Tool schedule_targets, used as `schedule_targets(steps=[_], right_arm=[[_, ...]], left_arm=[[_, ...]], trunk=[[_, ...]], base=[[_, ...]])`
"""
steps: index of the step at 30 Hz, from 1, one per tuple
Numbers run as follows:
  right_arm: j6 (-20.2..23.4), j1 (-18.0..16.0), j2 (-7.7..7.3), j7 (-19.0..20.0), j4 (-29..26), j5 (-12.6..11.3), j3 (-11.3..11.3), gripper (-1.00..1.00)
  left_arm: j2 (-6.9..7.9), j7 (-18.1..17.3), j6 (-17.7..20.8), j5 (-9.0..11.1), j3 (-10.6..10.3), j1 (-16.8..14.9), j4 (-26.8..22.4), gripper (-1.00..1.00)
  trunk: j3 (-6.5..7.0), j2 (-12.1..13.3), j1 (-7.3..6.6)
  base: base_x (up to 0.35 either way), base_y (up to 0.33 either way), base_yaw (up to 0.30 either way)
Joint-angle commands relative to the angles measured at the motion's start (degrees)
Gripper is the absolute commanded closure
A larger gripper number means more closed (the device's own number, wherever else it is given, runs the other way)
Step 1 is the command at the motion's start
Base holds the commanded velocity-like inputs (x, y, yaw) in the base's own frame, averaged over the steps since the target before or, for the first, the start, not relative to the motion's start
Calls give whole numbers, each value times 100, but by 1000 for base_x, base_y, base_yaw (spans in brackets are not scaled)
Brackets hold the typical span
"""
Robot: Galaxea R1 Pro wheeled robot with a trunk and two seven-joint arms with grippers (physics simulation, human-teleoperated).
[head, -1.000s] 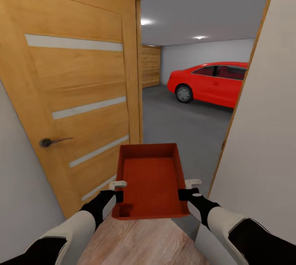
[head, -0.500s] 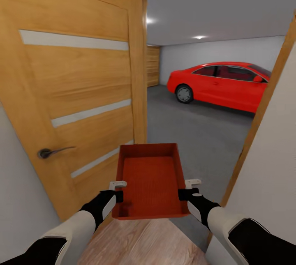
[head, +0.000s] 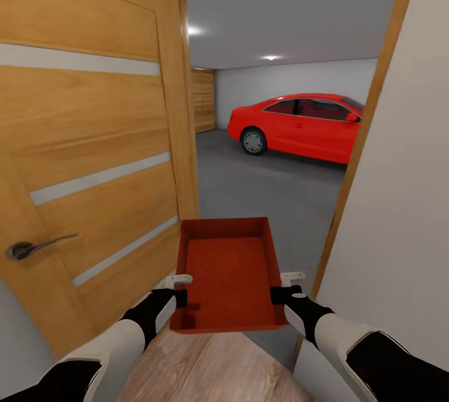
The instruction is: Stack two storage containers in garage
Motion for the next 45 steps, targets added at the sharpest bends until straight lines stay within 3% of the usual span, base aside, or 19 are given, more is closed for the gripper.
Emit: schedule_targets(steps=[1, 10, 26, 45], right_arm=[[-32, -9, 2, -25, 109, -112, -82, 100], [-32, -11, 2, -25, 109, -112, -81, 100], [-32, -10, 2, -25, 109, -112, -79, 100], [-32, -8, 2, -25, 109, -112, -82, 100]], left_arm=[[5, 101, 15, -176, -27, 0, -35, 100], [4, 95, 36, -171, -27, -3, -35, 100], [3, 92, 34, -167, -27, -4, -35, 100], [-2, 98, 29, -176, -27, -4, -36, 100]], trunk=[[-13, -14, 4], [-13, -14, 4], [-13, -14, 4], [-13, -14, 4]], base=[[0, 0, -286], [24, 26, -180], [184, 256, -19], [39, 53, -225]])
